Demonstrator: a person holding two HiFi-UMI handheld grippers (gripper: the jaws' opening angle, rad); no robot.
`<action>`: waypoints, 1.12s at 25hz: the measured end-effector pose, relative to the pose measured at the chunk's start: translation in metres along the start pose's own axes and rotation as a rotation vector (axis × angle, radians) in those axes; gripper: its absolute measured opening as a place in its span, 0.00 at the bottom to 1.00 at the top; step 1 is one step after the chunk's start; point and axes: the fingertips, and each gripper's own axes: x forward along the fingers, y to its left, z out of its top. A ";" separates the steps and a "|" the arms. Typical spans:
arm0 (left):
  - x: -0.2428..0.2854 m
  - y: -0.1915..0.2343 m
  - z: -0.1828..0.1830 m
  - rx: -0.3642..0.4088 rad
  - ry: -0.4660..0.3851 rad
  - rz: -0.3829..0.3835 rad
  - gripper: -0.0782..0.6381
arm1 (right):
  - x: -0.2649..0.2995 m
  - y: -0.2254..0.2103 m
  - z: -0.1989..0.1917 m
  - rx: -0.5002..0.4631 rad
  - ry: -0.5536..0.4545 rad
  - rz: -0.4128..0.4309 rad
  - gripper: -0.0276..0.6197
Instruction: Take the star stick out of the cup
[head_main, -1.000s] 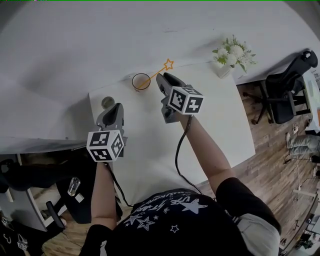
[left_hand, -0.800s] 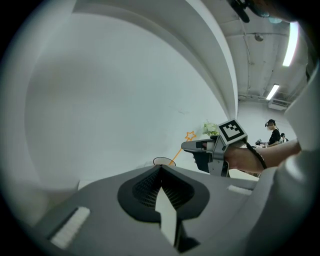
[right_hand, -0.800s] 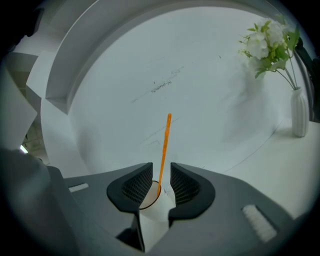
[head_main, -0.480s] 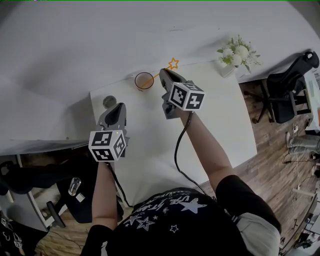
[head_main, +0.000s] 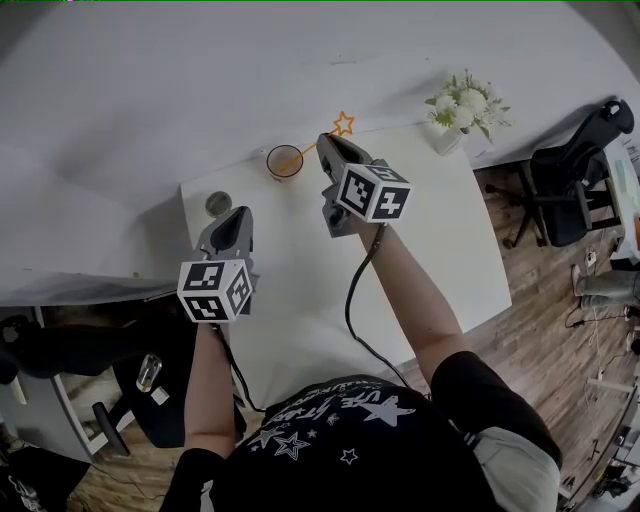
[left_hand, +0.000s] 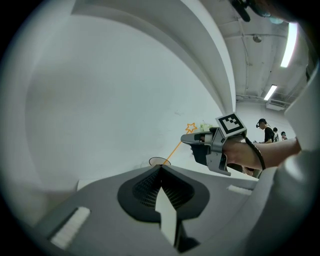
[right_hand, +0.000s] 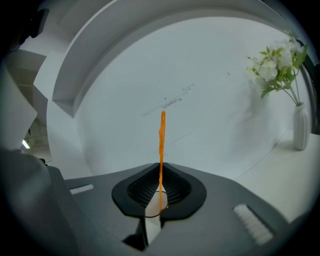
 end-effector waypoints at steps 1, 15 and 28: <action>-0.002 -0.002 0.002 0.004 -0.003 0.000 0.11 | -0.003 0.002 0.004 -0.001 -0.010 0.004 0.09; -0.045 -0.045 0.010 0.052 -0.032 -0.011 0.11 | -0.082 0.035 0.047 -0.008 -0.142 0.049 0.09; -0.103 -0.111 0.002 0.085 -0.075 -0.054 0.11 | -0.197 0.055 0.031 -0.039 -0.156 0.053 0.09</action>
